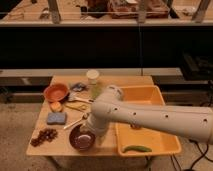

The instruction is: Stack bowls into tray

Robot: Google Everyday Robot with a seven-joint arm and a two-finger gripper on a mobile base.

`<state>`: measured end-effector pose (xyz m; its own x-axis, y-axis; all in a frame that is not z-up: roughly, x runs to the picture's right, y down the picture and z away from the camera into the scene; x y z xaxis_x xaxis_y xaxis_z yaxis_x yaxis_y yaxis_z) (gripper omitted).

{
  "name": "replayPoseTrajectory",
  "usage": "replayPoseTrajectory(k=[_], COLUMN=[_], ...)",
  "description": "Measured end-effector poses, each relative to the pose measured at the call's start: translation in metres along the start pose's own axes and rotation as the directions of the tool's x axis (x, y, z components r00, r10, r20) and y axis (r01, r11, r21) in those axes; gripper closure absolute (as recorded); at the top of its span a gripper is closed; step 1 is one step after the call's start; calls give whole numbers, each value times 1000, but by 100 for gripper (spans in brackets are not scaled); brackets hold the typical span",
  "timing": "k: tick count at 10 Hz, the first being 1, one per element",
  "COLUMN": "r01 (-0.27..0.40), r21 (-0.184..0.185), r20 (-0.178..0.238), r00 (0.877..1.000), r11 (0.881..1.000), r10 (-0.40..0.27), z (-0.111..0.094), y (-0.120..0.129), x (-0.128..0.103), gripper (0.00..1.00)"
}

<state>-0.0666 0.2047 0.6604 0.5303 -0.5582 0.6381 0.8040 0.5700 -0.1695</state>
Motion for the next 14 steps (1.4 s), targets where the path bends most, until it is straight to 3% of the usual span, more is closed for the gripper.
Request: replayPoseTrajectory(k=[3, 5, 8, 12, 14], r01=[30, 34, 50, 28, 20], r21=[-22, -44, -91, -114, -109], r20=[-56, -50, -22, 47, 92], r00=[998, 998, 998, 999, 996], r11=[999, 998, 995, 993, 994], r10=[-31, -36, -52, -23, -10], z=[23, 44, 72, 100, 107], y=[-1, 0, 1, 8, 8], x=[-4, -5, -14, -21, -23], gripper=[35, 35, 35, 35, 49])
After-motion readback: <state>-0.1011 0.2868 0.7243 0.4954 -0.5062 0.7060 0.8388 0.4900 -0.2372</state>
